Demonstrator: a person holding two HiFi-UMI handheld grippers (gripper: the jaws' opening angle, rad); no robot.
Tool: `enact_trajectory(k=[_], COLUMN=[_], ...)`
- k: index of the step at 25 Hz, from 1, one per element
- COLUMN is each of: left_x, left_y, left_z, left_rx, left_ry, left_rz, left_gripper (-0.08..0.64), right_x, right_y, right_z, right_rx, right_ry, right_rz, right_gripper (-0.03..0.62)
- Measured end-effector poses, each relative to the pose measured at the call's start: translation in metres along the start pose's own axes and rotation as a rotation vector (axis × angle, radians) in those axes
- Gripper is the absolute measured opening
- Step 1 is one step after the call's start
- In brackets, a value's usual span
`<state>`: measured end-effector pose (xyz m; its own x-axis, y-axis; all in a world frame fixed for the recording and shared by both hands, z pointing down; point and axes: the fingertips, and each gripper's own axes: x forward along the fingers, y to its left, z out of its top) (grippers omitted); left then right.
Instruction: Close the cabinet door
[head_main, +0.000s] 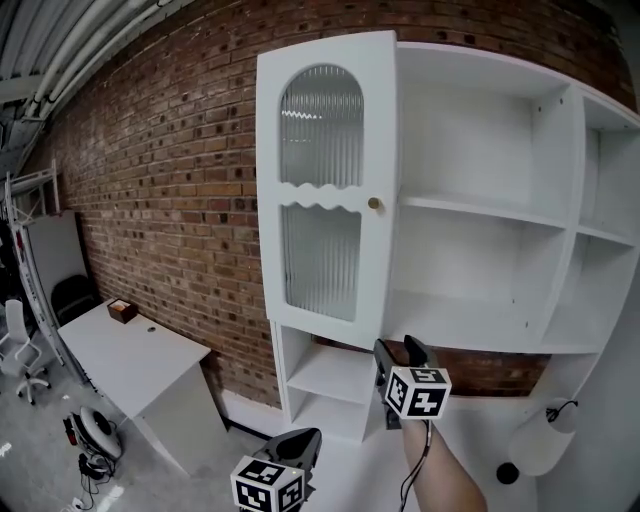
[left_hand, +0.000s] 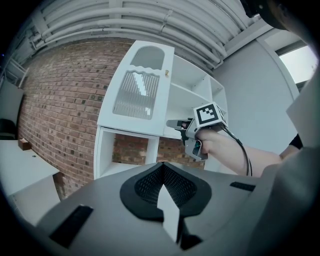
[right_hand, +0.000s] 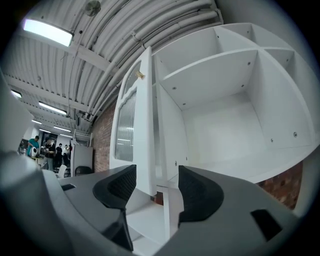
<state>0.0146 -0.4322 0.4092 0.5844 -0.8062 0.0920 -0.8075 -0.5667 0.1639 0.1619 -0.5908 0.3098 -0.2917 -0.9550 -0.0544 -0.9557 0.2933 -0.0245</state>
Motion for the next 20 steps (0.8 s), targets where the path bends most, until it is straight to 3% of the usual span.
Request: enact_trajectory(k=[3,5,7,20], left_x=[-0.006,-0.009,-0.012,-0.069], left_y=[-0.002,0.001,0.007,0.017], left_z=[0.001,0.0,-0.003,0.002], left_rx=[0.0,-0.002,0.002,-0.001], left_ry=[-0.002,-0.014,-0.03,-0.053], left_rz=[-0.01,-0.018,-0.029,-0.047], left_gripper=[0.006,0.006,0.008,0.006], right_x=[-0.021,-0.034,-0.046,-0.127], right_y=[0.008,0.017,0.028,0.119], right_z=[0.004,0.006,0.006,-0.013], right_rx=[-0.019,-0.041,-0.054,-0.083], right_ry=[-0.011,-0.008,-0.002,0.014], right_rz=[-0.01,-0.017,-0.013,0.044], right_gripper=[0.22,0.111,0.046,0.032])
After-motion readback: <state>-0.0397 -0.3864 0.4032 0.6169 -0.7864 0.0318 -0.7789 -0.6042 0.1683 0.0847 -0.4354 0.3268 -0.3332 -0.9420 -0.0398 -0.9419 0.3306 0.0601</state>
